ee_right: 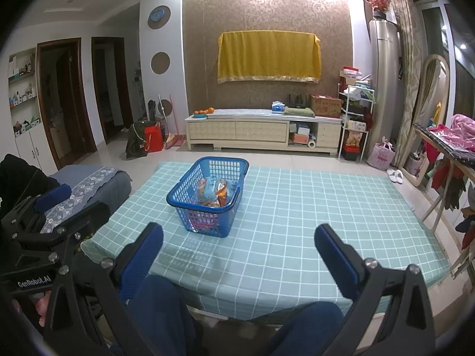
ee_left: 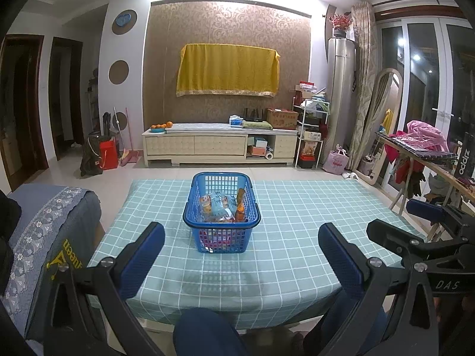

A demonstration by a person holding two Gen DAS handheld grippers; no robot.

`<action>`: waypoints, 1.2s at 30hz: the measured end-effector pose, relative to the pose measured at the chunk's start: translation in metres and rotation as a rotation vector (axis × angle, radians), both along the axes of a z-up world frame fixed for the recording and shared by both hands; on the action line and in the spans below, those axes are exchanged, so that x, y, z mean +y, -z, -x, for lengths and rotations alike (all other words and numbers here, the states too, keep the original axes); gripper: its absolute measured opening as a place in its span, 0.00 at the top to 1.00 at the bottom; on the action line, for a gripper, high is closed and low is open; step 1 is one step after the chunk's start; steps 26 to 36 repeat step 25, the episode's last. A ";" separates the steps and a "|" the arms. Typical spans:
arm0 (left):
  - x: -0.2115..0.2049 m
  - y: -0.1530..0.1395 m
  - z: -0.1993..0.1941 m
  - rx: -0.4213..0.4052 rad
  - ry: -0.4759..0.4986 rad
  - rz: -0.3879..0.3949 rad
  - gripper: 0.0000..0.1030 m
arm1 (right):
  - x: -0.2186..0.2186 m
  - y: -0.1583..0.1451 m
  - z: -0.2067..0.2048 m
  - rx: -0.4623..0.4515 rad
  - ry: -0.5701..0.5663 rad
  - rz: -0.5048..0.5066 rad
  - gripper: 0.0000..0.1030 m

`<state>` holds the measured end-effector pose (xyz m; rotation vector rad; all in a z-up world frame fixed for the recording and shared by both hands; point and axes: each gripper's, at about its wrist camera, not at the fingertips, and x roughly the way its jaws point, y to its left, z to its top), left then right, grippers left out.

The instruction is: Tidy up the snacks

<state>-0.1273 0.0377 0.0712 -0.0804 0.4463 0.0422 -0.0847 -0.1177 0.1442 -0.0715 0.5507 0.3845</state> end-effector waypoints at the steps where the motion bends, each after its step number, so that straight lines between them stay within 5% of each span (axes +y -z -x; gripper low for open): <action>1: 0.000 0.000 0.000 0.000 0.001 0.001 0.01 | 0.000 0.000 0.000 0.001 0.001 0.000 0.00; 36: -0.003 0.000 0.006 0.015 0.010 0.002 0.01 | 0.001 0.002 0.002 0.007 0.004 -0.008 0.00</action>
